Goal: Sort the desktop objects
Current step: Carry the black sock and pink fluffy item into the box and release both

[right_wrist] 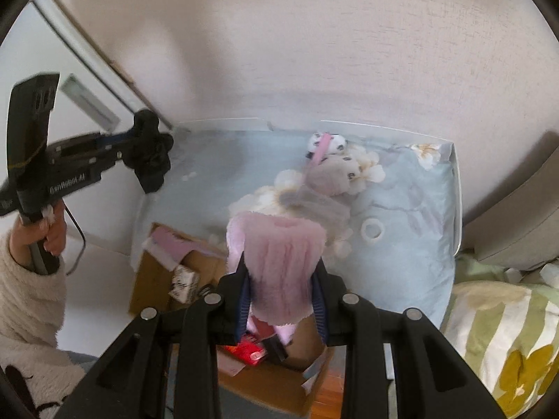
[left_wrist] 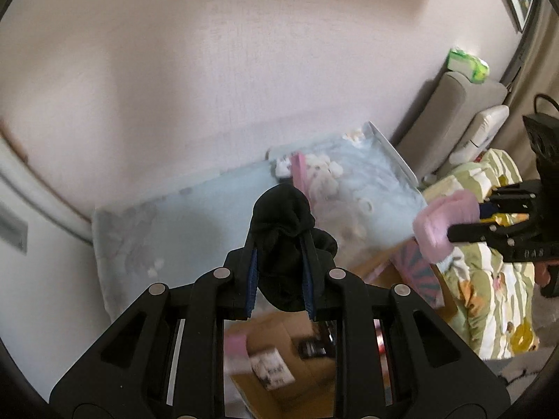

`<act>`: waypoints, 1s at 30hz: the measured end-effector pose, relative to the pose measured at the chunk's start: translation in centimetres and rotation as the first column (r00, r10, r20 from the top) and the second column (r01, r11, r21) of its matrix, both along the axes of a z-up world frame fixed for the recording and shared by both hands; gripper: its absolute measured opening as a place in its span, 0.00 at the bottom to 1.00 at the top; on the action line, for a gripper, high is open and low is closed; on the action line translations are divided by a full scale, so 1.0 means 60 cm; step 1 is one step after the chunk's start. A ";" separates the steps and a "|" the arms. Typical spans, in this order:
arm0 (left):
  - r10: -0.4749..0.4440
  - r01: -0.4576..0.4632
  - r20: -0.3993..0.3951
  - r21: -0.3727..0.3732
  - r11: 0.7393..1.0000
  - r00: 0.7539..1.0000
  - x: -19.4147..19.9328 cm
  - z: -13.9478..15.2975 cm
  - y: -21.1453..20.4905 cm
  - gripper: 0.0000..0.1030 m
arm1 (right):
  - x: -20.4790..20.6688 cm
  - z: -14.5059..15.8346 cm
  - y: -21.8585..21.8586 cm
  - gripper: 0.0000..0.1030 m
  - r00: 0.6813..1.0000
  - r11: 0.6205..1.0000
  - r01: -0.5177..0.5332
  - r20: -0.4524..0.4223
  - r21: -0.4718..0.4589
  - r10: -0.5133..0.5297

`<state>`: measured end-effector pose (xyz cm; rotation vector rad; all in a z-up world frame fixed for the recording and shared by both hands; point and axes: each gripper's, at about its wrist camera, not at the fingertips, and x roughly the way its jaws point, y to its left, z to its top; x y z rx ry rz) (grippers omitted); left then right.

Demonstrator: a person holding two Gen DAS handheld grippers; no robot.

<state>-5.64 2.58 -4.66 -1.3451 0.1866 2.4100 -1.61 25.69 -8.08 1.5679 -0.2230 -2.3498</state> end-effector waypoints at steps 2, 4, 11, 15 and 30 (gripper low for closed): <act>0.001 -0.001 0.029 0.008 1.000 1.000 0.032 -0.009 -0.008 0.18 | 0.015 -0.001 -0.012 0.28 1.000 1.000 -0.007 0.002 0.001 0.007; 0.005 -0.006 0.051 0.016 1.000 0.999 0.058 -0.022 -0.015 0.18 | 0.032 -0.009 -0.029 0.28 1.000 1.000 -0.019 0.003 0.025 0.019; 0.037 -0.042 0.152 0.032 0.999 0.988 0.125 -0.116 -0.012 0.18 | 0.068 -0.057 -0.068 0.28 0.998 0.999 -0.044 0.052 0.003 0.044; 0.066 -0.074 0.197 0.034 0.997 0.978 0.146 -0.167 -0.008 0.18 | 0.084 -0.090 -0.087 0.28 0.995 0.999 -0.053 0.085 -0.005 0.053; 0.095 -0.097 0.232 -0.001 0.995 0.968 0.162 -0.205 0.004 0.18 | 0.108 -0.135 -0.103 0.28 0.987 0.998 -0.057 0.146 -0.037 0.061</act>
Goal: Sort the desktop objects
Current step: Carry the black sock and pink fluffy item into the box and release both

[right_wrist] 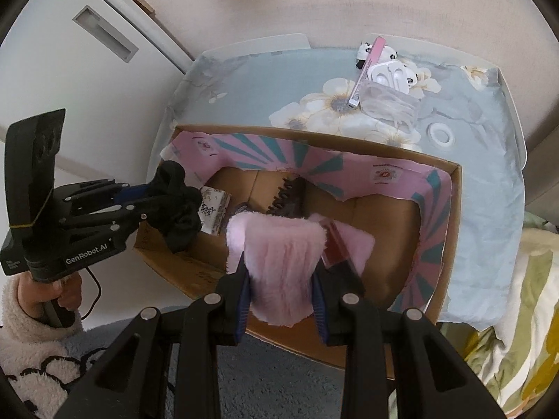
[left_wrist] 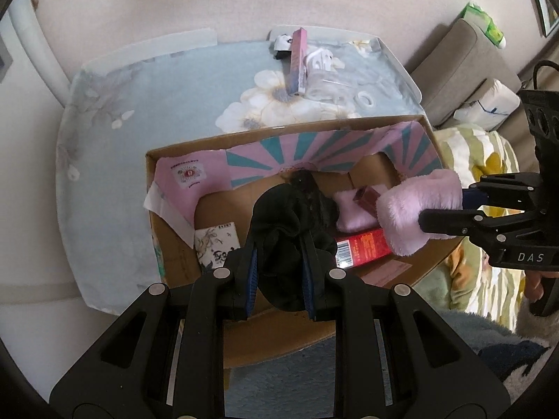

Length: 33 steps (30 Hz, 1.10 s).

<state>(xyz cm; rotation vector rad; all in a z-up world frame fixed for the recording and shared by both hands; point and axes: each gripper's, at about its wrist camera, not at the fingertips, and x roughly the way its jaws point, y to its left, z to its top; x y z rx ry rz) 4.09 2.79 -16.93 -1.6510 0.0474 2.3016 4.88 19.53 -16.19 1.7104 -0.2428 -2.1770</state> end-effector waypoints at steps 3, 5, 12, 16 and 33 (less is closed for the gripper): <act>-0.003 0.003 -0.005 -0.017 1.000 1.000 -0.001 0.001 0.001 0.18 | -0.001 -0.005 0.000 0.28 1.000 1.000 0.003 0.005 -0.001 -0.003; -0.005 0.005 -0.004 -0.019 1.000 1.000 -0.002 0.001 0.002 0.18 | 0.000 -0.005 0.000 0.28 1.000 1.000 0.003 0.004 0.000 -0.003; -0.045 0.047 0.016 -0.127 0.991 0.999 -0.012 -0.006 0.023 0.92 | -0.009 0.008 0.002 0.59 1.000 0.999 0.029 -0.007 -0.044 -0.030; -0.044 0.039 -0.043 -0.116 0.992 0.998 -0.013 0.008 0.027 1.00 | -0.020 0.020 0.006 0.75 0.998 0.998 0.058 -0.028 -0.036 -0.059; -0.081 0.063 -0.134 -0.136 0.989 0.988 -0.022 0.029 0.033 1.00 | -0.027 0.038 0.046 0.75 0.984 0.984 0.159 -0.073 -0.082 -0.165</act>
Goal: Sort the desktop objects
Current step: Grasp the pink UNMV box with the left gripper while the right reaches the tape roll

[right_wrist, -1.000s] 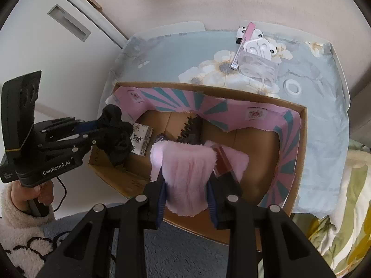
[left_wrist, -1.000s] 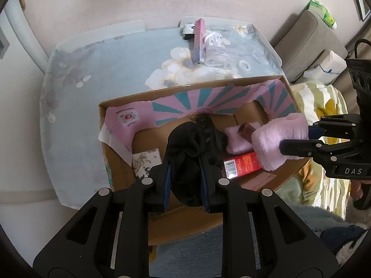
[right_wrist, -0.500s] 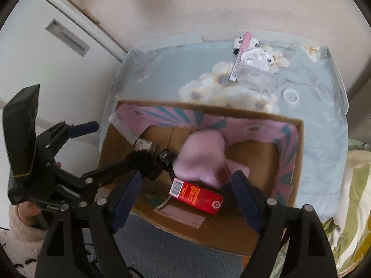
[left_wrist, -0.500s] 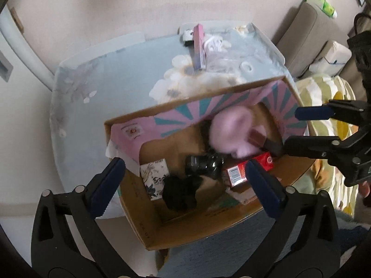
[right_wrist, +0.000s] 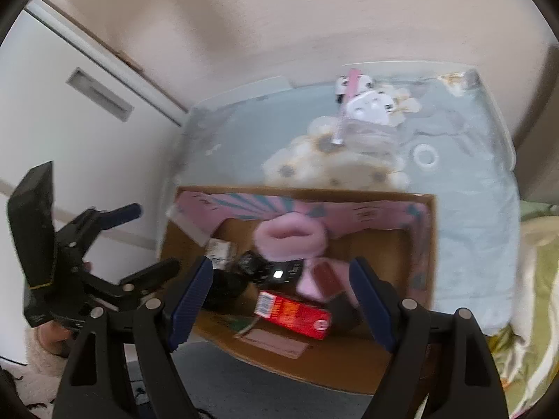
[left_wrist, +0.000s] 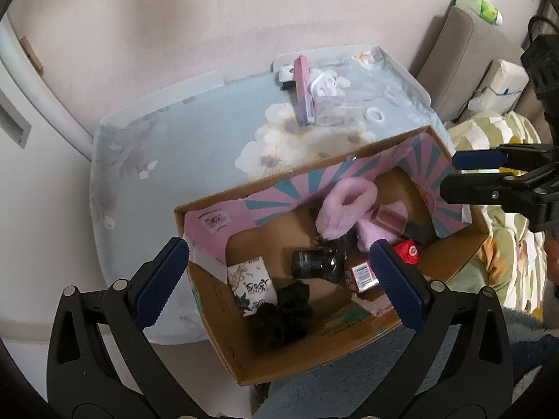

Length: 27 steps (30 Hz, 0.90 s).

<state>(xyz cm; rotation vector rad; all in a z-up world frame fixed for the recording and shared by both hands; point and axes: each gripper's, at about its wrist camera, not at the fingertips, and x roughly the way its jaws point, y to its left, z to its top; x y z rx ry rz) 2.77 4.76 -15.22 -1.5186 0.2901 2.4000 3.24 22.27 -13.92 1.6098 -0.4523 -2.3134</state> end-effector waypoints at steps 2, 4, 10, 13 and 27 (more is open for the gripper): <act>-0.012 0.011 0.029 0.037 0.999 0.999 -0.002 0.000 -0.001 1.00 | 0.000 -0.004 0.007 0.75 1.000 1.000 0.008 0.008 -0.011 -0.008; -0.026 0.022 0.058 0.062 0.998 0.998 -0.003 -0.002 0.000 1.00 | 0.000 -0.007 0.016 0.75 1.000 1.000 0.028 0.013 -0.011 -0.028; -0.011 0.009 0.063 0.027 1.000 0.998 -0.013 0.002 -0.004 1.00 | -0.004 0.012 0.074 0.75 0.993 0.993 0.114 -0.017 -0.005 -0.114; 0.006 -0.010 0.046 0.086 0.996 0.999 -0.029 0.020 -0.015 1.00 | -0.006 0.030 0.103 0.75 0.989 0.990 0.141 -0.045 0.030 -0.139; -0.089 0.090 -0.022 0.051 0.995 0.996 -0.208 0.081 0.060 1.00 | -0.055 0.083 0.198 0.75 0.983 0.982 0.160 -0.108 0.099 -0.149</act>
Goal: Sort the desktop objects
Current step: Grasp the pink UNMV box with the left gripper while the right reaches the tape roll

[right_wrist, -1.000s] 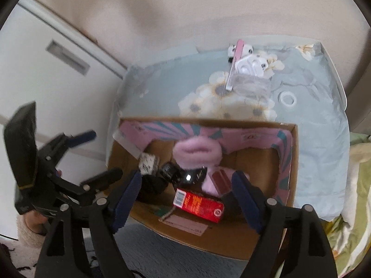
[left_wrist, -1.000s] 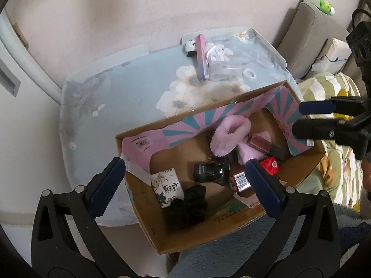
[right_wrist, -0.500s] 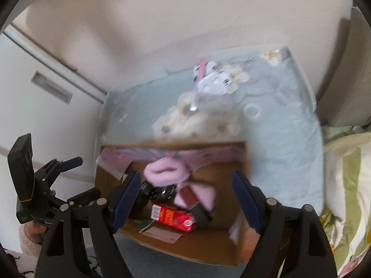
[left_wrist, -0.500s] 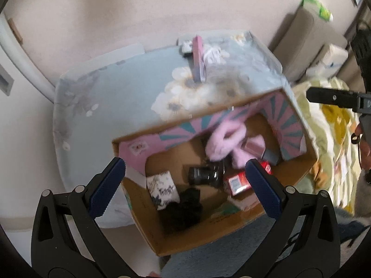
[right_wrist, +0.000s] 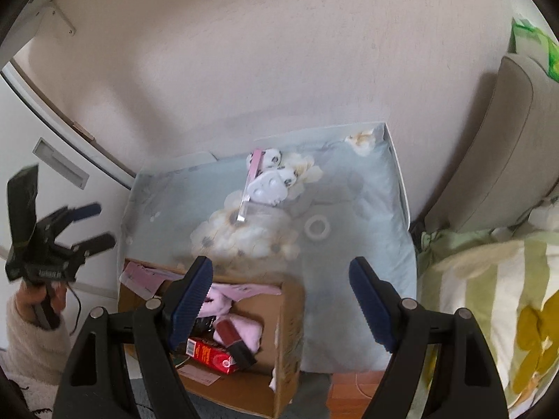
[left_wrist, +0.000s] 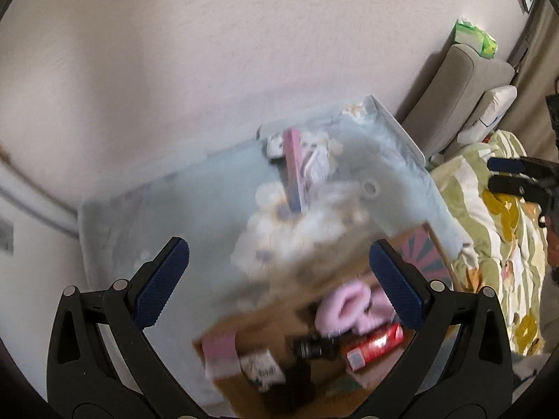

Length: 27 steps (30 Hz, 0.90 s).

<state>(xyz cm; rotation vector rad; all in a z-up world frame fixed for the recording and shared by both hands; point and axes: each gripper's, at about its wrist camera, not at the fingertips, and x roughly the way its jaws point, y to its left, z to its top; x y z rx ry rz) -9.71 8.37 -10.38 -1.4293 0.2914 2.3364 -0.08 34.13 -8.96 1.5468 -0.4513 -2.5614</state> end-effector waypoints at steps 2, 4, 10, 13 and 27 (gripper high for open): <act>-0.012 0.012 0.003 -0.005 1.000 1.000 -0.034 -0.005 0.023 1.00 | -0.008 -0.002 0.007 0.75 1.000 1.000 -0.011 0.003 -0.006 0.011; -0.013 0.013 0.009 0.000 1.000 1.000 -0.073 -0.018 0.047 1.00 | -0.019 -0.010 0.014 0.75 1.000 1.000 -0.021 0.010 -0.013 0.021; 0.061 -0.065 0.110 0.026 0.998 0.992 -0.200 -0.122 0.109 0.99 | -0.072 -0.091 0.037 0.75 0.998 0.998 -0.060 0.037 -0.002 0.060; 0.089 -0.091 0.142 0.014 0.996 0.986 -0.240 -0.179 0.127 0.94 | -0.104 -0.154 0.040 0.75 0.993 0.993 -0.107 0.061 0.059 0.103; 0.118 -0.114 0.172 -0.033 0.993 0.978 -0.273 -0.255 0.130 0.76 | -0.156 -0.271 0.018 0.71 0.959 0.958 -0.280 0.061 0.059 0.276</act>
